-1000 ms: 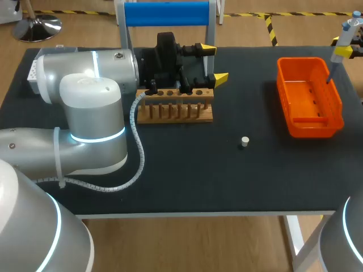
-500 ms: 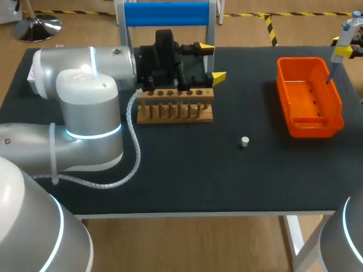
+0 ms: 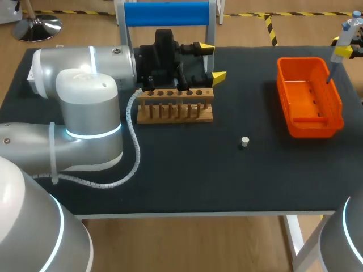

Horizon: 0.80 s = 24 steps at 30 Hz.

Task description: Invert the test tube, pick up the pipette, mount the tip to pipette, aspirate from beaker and dispense into the tube, eject the tip, return the pipette, and cap with the stopper.

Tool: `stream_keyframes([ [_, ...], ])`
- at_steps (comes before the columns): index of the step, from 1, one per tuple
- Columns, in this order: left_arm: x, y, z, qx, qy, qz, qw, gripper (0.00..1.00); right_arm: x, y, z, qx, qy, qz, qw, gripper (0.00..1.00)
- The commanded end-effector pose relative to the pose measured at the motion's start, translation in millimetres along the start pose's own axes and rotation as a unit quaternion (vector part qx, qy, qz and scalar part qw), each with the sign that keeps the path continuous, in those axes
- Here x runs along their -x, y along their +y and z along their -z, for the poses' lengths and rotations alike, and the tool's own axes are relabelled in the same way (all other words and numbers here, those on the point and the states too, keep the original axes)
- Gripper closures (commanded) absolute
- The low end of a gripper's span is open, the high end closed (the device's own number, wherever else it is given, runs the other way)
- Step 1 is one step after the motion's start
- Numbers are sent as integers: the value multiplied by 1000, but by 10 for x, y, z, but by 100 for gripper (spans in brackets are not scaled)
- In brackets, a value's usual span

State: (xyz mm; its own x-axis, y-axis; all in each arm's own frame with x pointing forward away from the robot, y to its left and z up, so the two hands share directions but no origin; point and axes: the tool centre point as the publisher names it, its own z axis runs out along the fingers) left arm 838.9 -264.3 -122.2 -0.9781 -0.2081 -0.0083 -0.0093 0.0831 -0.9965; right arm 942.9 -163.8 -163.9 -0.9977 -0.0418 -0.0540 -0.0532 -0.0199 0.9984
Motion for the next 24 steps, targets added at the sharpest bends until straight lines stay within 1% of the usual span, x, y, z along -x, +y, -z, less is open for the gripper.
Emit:
stream_keyframes([
  [1,6,-3,5,1,2,1,1000,0,-2,8,5,-1,0,0,1000,100],
  [5,6,-3,5,1,2,1,1000,0,-2,8,5,-1,0,0,1000,100],
  [7,6,-3,5,1,2,1,1000,0,-76,32,-90,-2,3,2,1000,100],
  [17,6,-3,5,1,2,1,1000,0,-465,141,-696,-6,7,11,1000,100],
  [24,6,-3,5,1,2,1,1000,0,-640,152,-1172,-7,8,18,1000,100],
])
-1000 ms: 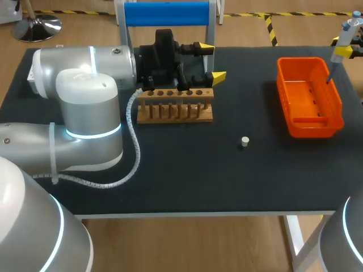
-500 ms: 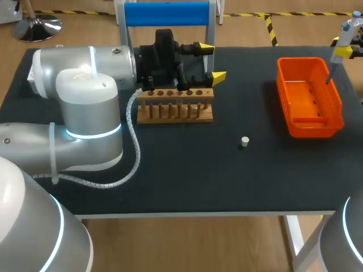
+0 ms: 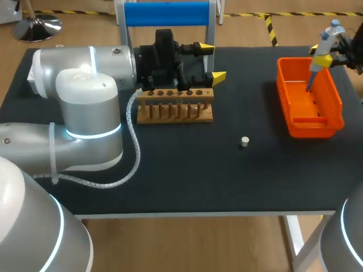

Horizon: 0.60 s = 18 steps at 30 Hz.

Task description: Invert the test tube, pick up the pipette, mount the tip to pipette, aspirate from beaker and dispense into the tube, eject the tip, return the pipette, and cap with the stopper.

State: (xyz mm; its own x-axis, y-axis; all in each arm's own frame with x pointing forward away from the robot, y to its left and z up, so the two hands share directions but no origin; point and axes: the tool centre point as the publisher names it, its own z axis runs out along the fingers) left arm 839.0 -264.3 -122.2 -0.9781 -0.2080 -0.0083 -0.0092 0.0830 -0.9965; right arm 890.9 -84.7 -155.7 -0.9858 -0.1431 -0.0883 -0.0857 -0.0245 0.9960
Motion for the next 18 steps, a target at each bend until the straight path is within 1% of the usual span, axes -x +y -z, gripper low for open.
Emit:
stream_keyframes([
  [1,6,-3,5,1,2,1,1000,0,-134,58,-438,-9,-43,2,999,100],
  [5,6,-3,5,1,2,1,1000,0,-187,10,-691,-13,-45,0,999,100],
  [10,6,-3,5,1,2,1,1000,0,-197,-45,-969,-11,-44,-5,999,100],
  [18,6,-3,5,1,2,1,1000,0,-201,-42,-1368,-5,-33,-10,999,100],
])
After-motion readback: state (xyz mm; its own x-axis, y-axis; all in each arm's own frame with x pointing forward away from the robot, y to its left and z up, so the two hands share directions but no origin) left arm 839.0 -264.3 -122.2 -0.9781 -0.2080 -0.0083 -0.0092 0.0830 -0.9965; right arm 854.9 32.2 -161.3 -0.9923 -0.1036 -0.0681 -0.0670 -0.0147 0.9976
